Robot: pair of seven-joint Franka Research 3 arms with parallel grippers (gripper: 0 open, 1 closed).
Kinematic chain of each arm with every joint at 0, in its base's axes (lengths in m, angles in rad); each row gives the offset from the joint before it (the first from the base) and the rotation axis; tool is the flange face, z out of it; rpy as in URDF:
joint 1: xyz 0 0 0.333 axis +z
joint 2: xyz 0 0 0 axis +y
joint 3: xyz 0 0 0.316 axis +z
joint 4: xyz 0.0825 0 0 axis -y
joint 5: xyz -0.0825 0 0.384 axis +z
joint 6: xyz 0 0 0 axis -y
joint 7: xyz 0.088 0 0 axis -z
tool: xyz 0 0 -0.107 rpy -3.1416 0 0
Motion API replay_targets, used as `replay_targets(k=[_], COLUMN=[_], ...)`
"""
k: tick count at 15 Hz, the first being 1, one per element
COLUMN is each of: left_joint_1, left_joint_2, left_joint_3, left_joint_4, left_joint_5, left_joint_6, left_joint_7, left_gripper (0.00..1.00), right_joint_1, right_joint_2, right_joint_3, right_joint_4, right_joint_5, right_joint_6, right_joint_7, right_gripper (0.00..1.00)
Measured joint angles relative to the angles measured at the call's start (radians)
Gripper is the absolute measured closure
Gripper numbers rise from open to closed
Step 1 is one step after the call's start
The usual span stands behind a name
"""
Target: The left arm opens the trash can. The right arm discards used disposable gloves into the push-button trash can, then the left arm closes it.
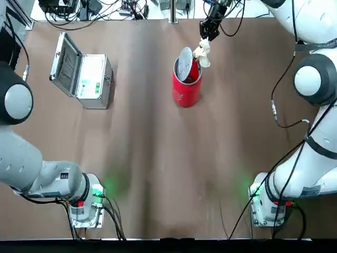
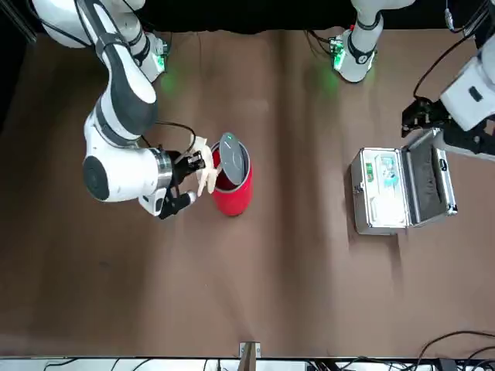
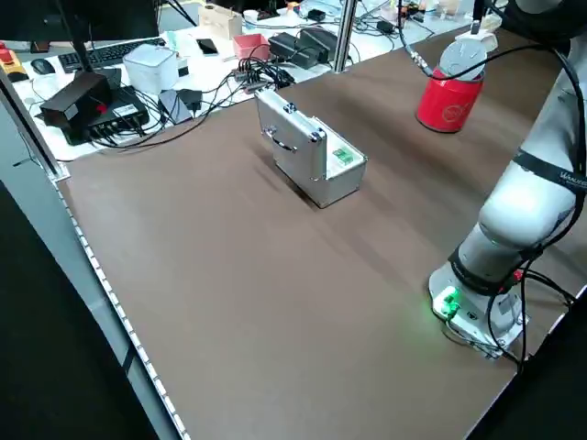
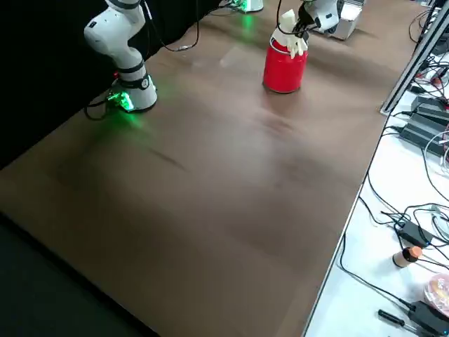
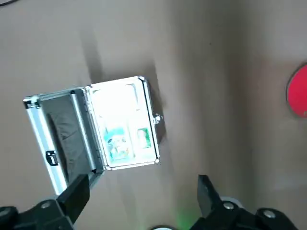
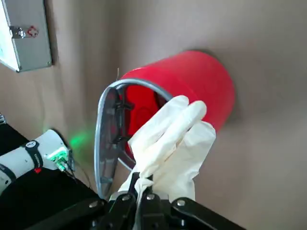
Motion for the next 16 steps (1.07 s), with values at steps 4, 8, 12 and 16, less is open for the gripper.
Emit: replay_targets(k=[4,8,12,16], left_joint_1=[0.014,0.026,0.017,0.008], left_joint_2=[-0.009,-0.042,-0.044,-0.044], left_joint_3=[0.045,0.054,0.055,0.060], left_joint_4=[-0.007,-0.070,-0.078,-0.080], left_joint_5=[-0.008,-0.009,-0.009,-0.009], left_joint_6=[0.051,0.170,0.200,0.200], left_joint_7=[0.017,0.017,0.017,0.008], left_gripper=[0.00,0.00,0.00,0.00], right_joint_1=[0.008,0.007,0.007,0.007], right_joint_2=[0.003,0.020,0.028,0.063], right_joint_3=[0.000,-0.002,-0.002,-0.003], right_joint_4=[-0.007,-0.012,-0.012,-0.015], right_joint_5=[0.036,0.079,0.082,0.082], right_joint_6=[0.000,0.000,0.000,0.002], right_joint_7=[0.003,0.035,0.048,0.051], right_gripper=[0.98,0.98,0.98,0.98])
